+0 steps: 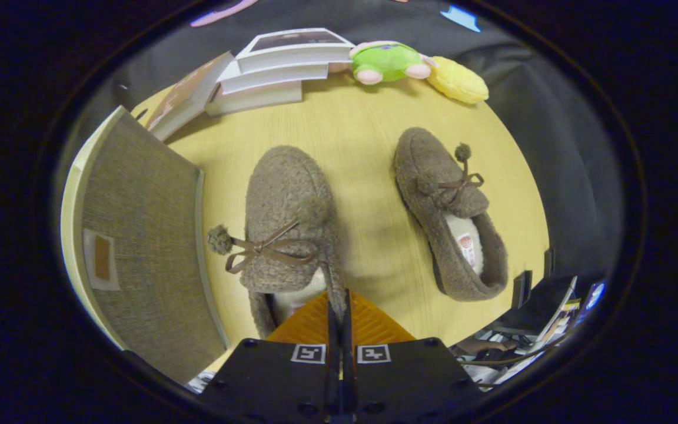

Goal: Open the storage box then place both shoes into the box .Put the left shoe in first, then the right shoe, with the right side of both shoes facing outward in a uniform manner.

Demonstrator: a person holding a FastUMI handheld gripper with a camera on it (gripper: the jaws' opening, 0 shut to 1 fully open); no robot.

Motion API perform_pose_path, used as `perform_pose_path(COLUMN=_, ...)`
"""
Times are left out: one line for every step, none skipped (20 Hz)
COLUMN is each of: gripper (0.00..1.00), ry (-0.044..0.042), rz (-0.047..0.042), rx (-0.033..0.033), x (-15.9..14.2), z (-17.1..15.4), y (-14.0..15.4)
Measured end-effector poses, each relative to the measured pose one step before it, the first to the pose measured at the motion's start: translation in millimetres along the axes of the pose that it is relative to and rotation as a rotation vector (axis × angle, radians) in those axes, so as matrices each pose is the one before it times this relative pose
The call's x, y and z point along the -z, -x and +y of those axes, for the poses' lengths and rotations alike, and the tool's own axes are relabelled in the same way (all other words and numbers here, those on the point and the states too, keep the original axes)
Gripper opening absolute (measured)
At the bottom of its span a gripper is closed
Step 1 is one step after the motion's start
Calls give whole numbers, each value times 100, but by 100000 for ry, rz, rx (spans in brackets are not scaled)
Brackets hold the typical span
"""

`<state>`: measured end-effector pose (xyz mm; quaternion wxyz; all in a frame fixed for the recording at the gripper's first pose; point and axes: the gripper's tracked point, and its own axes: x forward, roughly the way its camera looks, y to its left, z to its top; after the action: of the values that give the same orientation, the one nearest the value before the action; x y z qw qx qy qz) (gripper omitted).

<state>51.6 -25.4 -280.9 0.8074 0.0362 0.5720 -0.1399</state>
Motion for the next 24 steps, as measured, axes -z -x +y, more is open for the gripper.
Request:
perform_pose_path(gripper=6, ry=-670, rz=-522, rx=2835, x=-125, z=-505, y=775)
perform_pose_path(gripper=6, ry=-156, rz=-133, rx=3210, x=-38, z=-575, y=691)
perform_pose_path(gripper=6, ry=-333, rz=-34, rx=2907, x=-158, z=-600, y=842)
perform_pose_path(gripper=6, ry=-737, rz=-318, rx=2168, x=-205, z=-418, y=891)
perform_pose_path(gripper=6, ry=-998, rz=-769, rx=1656, x=-378, z=-296, y=964)
perform_pose_path(gripper=6, ry=-871, rz=-1013, rx=1637, x=-391, z=-383, y=975)
perform_pose_path(gripper=6, ry=-706, rz=-1090, rx=1741, x=-441, z=-313, y=1108)
perform_pose_path(gripper=6, ry=-759, rz=-1217, rx=1988, x=-423, z=-456, y=1203)
perform_pose_path(gripper=6, ry=-721, rz=-1115, rx=1961, x=-525, z=-329, y=1252)
perform_pose_path(gripper=6, ry=-377, rz=-991, rx=1860, x=-468, z=-252, y=1305)
perform_pose_path(gripper=6, ry=-288, rz=-875, rx=1603, x=-586, z=-122, y=1406)
perform_pose_path(gripper=6, ry=-550, rz=-1149, rx=1141, x=-692, z=33, y=1331)
perform_pose_path(gripper=6, ry=-846, rz=-1481, rx=586, x=-772, z=201, y=1447)
perform_pose_path(gripper=6, ry=-973, rz=-1568, rx=245, x=-778, z=370, y=1347)
perform_pose_path(gripper=6, ry=-672, rz=-1422, rx=-238, x=-695, z=549, y=1351)
perform_pose_path(gripper=6, ry=-252, rz=-1243, rx=-258, x=-583, z=630, y=1155)
perform_pose_path(gripper=6, ry=356, rz=-795, rx=-391, x=-482, z=834, y=991)
perform_pose_path(gripper=6, ry=505, rz=-455, rx=-909, x=-213, z=1113, y=778)
perform_pose_path(gripper=6, ry=843, rz=-216, rx=-1760, x=-165, z=1436, y=726)
perform_pose_path(gripper=6, ry=476, rz=76, rx=-2101, x=-3, z=1510, y=440)
perform_pose_path(gripper=6, ry=397, rz=113, rx=-2779, x=197, z=1682, y=479)
perform_pose_path(gripper=6, ry=562, rz=498, rx=-2522, x=257, z=1597, y=228)
perform_pose_path(gripper=6, ry=813, rz=493, rx=-1609, x=241, z=1354, y=153)
perform_pose_path(gripper=6, ry=939, rz=491, rx=-967, x=339, z=1078, y=35)
